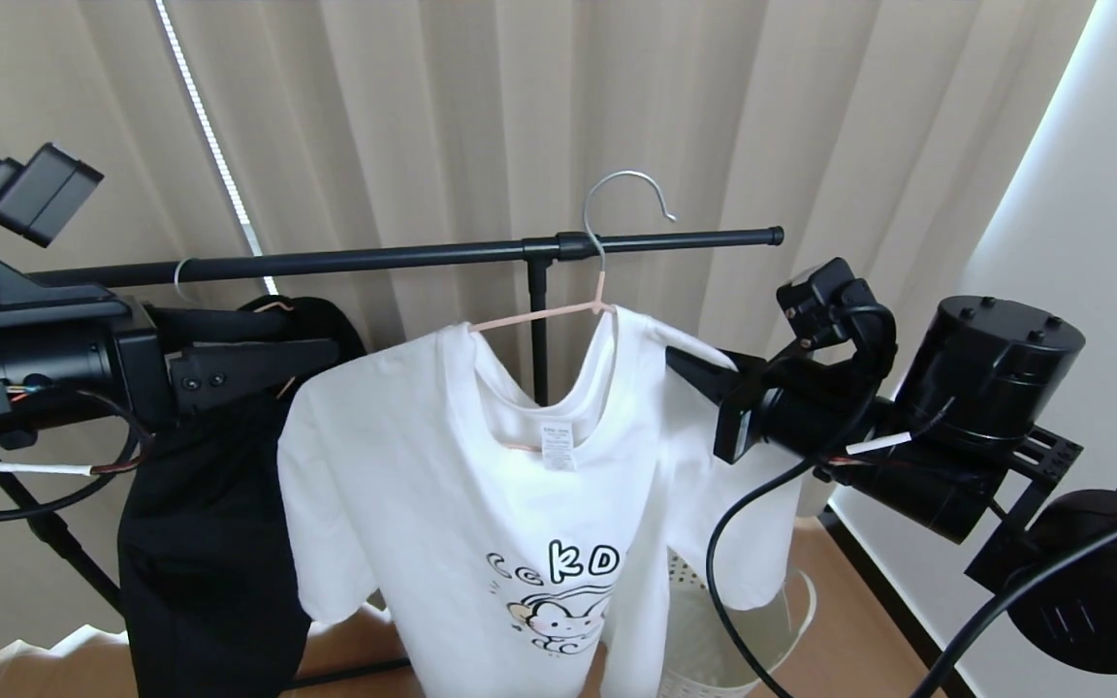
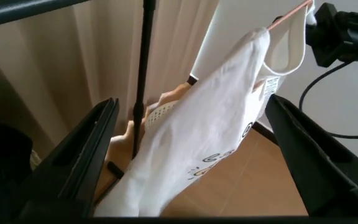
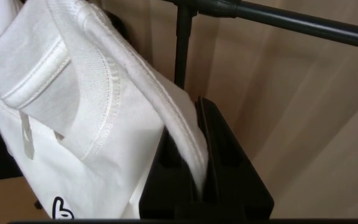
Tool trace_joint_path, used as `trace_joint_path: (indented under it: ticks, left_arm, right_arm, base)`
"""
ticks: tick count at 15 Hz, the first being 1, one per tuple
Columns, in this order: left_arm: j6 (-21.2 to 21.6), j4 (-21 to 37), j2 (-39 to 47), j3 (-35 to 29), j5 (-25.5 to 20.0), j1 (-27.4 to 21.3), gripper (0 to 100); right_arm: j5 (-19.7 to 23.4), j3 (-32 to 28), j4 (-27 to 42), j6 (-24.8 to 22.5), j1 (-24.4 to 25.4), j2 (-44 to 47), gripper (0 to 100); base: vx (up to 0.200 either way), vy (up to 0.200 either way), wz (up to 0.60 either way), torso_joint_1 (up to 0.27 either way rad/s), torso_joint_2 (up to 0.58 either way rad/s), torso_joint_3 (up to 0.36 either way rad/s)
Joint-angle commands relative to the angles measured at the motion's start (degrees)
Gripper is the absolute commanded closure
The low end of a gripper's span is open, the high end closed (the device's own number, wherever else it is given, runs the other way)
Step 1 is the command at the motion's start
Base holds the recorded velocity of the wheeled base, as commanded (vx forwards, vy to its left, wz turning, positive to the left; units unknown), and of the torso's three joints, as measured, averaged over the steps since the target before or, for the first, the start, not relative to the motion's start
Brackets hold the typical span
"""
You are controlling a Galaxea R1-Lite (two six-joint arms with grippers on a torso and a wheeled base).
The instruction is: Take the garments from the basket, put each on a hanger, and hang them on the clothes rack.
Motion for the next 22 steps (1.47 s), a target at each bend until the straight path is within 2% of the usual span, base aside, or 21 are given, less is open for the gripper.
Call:
trace_joint_path:
  ticks: [1,2,5,7,9,11,14,16,20,22]
  left_arm:
    - [2.87,4.53,-0.79,-4.95,0.15,-2.61,0]
    - [6.47,9.37,-0.79,-6.53,0.24,-4.19,0]
    - [12.27,16.66,-0.62,-9.61,0.32,-6.83,0]
    - [15.35,22.29,-0.09,-13.12,0.32,-9.73,0]
    - [20.89,27.30,2.72,-15.85,0.32,-11.22,0]
    - [24.23,28.53,5.62,-16.99,0.32,-12.01,0]
    - [25.81,28.53,8.52,-17.60,0.32,-12.63,0]
    - [28.89,28.61,9.40,-17.34,0.32,-12.28,0]
    - [30.82,28.61,9.67,-17.16,0.32,-12.36,0]
    - [34.34,28.61,10.02,-15.67,0.32,-12.28,0]
  right_arm:
    - [0.08,0.94,-0.02,-0.02,1.31,-0.08,100]
    - [0.08,1.38,-0.02,-0.02,2.19,-0.08,100]
    - [-0.01,2.25,-0.11,-0.02,3.60,-0.17,100]
    - [-0.01,3.48,-2.92,-0.28,4.39,-0.17,100]
    - [-0.01,3.84,-3.62,-0.37,4.74,-0.26,100]
    - [-0.01,4.36,-3.62,-0.37,4.91,-0.26,100]
    - [-0.10,4.45,-3.71,-0.46,5.44,-0.26,100]
    - [-0.10,4.45,-3.71,-0.46,5.44,-0.35,100]
    - [-0.10,4.72,-3.71,-0.46,5.44,-0.61,100]
    - [-0.10,4.72,-3.71,-0.46,5.44,-0.78,100]
  base:
    - [0.000,0.000,0.00,0.000,0.00,0.000]
    - [0.000,0.000,0.00,0.000,0.00,0.000]
    - [0.000,0.000,0.00,0.000,0.00,0.000]
    - [0.000,0.000,0.00,0.000,0.00,0.000]
    - [0.000,0.000,0.00,0.000,0.00,0.000]
    - [0.000,0.000,0.00,0.000,0.00,0.000]
    - [0.000,0.000,0.00,0.000,0.00,0.000]
    - [0.000,0.000,0.00,0.000,0.00,0.000]
    - [0.000,0.000,0.00,0.000,0.00,0.000]
    - [0.000,0.000,0.00,0.000,0.00,0.000]
